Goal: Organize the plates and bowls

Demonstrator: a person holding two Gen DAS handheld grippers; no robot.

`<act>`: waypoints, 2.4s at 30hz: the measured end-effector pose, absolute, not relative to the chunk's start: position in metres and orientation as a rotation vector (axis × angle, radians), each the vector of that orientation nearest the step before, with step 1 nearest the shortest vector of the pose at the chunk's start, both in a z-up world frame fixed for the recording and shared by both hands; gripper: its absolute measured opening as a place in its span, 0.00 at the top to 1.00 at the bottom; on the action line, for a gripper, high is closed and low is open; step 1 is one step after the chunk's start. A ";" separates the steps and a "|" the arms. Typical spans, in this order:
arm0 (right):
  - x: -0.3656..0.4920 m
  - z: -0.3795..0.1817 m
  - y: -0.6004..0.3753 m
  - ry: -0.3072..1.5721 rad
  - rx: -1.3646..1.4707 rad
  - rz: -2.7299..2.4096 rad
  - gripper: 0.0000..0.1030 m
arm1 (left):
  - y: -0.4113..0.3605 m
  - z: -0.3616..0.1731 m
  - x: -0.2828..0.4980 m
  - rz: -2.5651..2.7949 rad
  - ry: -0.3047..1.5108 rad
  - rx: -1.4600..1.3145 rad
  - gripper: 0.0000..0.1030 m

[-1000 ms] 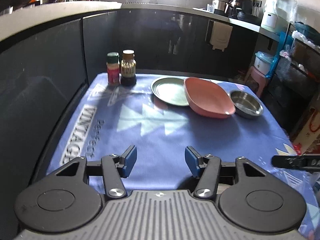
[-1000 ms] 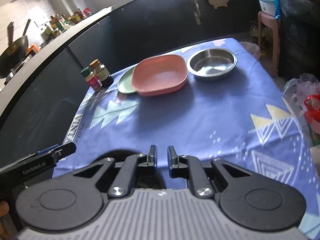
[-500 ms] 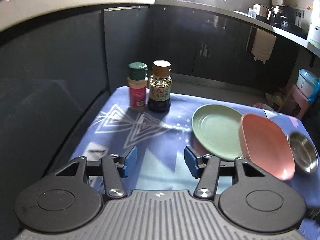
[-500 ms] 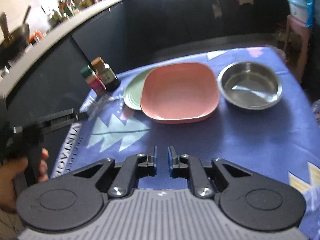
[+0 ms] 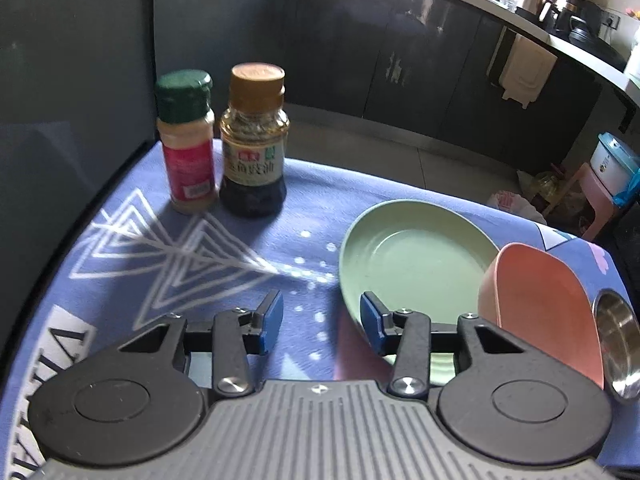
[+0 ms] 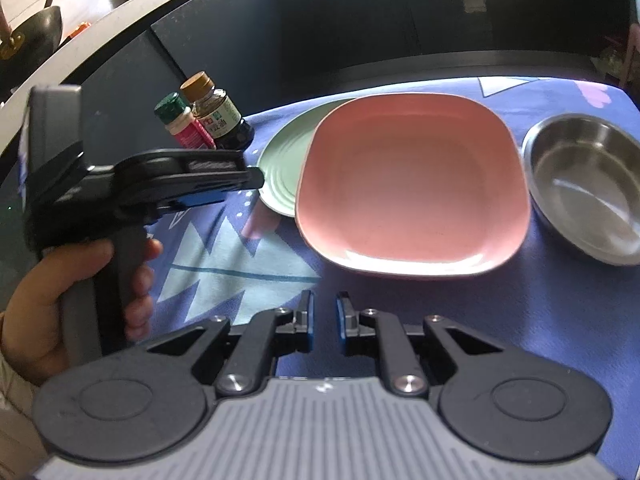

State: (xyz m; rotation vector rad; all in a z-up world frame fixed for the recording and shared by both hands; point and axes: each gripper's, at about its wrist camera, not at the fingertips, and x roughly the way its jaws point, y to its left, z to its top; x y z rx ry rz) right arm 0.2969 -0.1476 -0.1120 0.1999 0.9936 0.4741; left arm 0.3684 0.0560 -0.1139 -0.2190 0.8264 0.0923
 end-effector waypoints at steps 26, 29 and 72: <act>0.312 -0.118 -0.152 0.985 0.331 0.423 0.85 | 0.090 -0.109 0.303 0.003 0.874 -0.126 0.89; 0.311 -0.118 -0.152 0.964 0.356 0.405 0.51 | 0.092 -0.108 0.305 0.011 0.872 -0.139 0.83; 0.247 -0.110 -0.081 1.104 0.119 0.584 0.90 | 0.142 -0.104 0.187 0.057 0.842 -0.167 0.86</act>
